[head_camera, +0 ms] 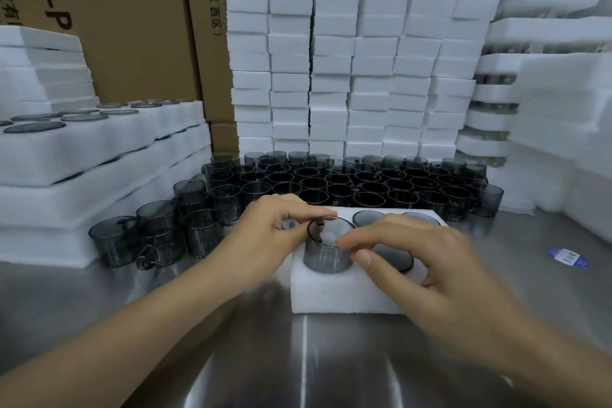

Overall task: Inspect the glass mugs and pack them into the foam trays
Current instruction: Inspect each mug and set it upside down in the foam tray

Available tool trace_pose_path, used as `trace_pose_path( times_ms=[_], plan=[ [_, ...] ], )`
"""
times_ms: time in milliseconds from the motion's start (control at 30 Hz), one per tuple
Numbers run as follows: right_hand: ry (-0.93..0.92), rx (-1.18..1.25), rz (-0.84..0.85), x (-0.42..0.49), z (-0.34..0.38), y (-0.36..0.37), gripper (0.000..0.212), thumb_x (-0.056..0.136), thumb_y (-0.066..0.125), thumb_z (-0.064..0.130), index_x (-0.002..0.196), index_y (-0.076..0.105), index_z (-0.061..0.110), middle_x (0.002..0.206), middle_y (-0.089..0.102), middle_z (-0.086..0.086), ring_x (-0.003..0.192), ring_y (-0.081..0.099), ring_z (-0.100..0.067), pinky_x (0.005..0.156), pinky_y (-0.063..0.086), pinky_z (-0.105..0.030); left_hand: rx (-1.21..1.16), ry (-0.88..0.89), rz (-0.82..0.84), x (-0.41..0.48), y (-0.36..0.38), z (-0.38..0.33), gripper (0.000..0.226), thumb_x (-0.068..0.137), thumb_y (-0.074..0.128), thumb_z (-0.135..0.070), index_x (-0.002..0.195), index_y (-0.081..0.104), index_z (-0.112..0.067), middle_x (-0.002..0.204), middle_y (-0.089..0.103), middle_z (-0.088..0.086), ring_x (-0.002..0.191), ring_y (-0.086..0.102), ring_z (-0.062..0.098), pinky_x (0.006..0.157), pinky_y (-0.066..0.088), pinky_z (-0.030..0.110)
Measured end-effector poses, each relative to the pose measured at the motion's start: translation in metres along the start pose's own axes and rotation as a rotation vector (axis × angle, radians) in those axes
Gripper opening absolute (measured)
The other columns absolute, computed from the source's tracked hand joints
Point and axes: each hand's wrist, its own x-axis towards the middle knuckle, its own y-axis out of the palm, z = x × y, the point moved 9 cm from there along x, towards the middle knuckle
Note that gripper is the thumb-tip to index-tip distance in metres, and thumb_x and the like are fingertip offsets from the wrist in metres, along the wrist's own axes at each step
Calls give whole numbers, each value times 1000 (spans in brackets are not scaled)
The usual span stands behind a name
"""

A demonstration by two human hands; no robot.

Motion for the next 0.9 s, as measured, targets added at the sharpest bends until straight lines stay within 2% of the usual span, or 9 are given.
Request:
trace_pose_path(
  times_ms=[133, 267, 367, 467, 533, 600, 700, 800, 900],
  plan=[
    [-8, -1, 1, 0, 0, 0, 19, 101, 65, 31, 113, 78, 39, 102, 73, 13, 104, 70, -14, 83, 51, -28, 31, -3, 102, 1, 2, -3, 35, 104, 66, -3, 126, 80, -26, 111, 75, -7, 108, 67, 3, 88, 47, 13],
    [-19, -10, 9, -1, 1, 1, 19, 101, 66, 32, 115, 77, 39, 103, 74, 15, 109, 69, -12, 86, 51, -25, -37, -52, 104, 0, 0, -2, 43, 107, 52, 1, 122, 82, -25, 113, 75, -4, 111, 67, 2, 93, 46, 12],
    [-24, -11, 3, -1, 2, 0, 19, 100, 66, 32, 113, 77, 39, 102, 73, 16, 106, 70, -11, 86, 50, -24, -74, -69, 99, 0, -1, -3, 37, 108, 50, -17, 119, 83, -28, 105, 73, -6, 102, 65, -1, 87, 41, 8],
    [-32, -19, -11, 0, 4, -1, 18, 100, 67, 30, 112, 78, 37, 101, 73, 16, 104, 70, -10, 85, 49, -20, -98, -73, 119, 0, -1, -4, 43, 100, 47, -50, 118, 83, -35, 96, 69, -11, 98, 64, 2, 89, 43, 18],
    [-33, -24, -3, 0, 4, -1, 18, 99, 67, 30, 112, 77, 37, 101, 73, 17, 106, 69, -9, 87, 49, -20, -70, -55, 130, -1, 0, -5, 43, 99, 53, -60, 114, 84, -35, 94, 66, -4, 101, 66, 11, 97, 48, 31],
    [-25, -25, 8, 0, 4, 0, 18, 99, 66, 32, 113, 77, 39, 101, 73, 17, 112, 68, -6, 90, 48, -21, -21, -37, 123, 0, -1, -6, 33, 103, 60, -56, 112, 85, -36, 91, 62, 1, 97, 64, 17, 98, 50, 40],
    [-14, -29, 13, 0, 4, 1, 19, 99, 65, 33, 113, 77, 40, 102, 73, 17, 116, 67, -6, 91, 48, -22, 102, 4, 106, 0, -5, -7, 23, 107, 62, -38, 111, 84, -40, 83, 61, -10, 90, 60, 7, 80, 42, 21],
    [-9, -48, 4, 1, 5, 1, 20, 98, 67, 30, 113, 76, 40, 101, 72, 20, 107, 68, -7, 87, 49, -22, 209, 49, 83, -2, -9, -12, 23, 105, 62, -36, 103, 85, -39, 87, 66, -23, 97, 60, 0, 75, 36, 7],
    [0, -77, -1, 0, 4, 1, 22, 97, 66, 33, 116, 73, 42, 101, 71, 24, 103, 68, -5, 87, 47, -21, 214, 53, 68, -2, -11, -12, 19, 104, 65, -34, 105, 80, -45, 95, 72, -29, 90, 67, 6, 74, 45, 15]
  ],
)
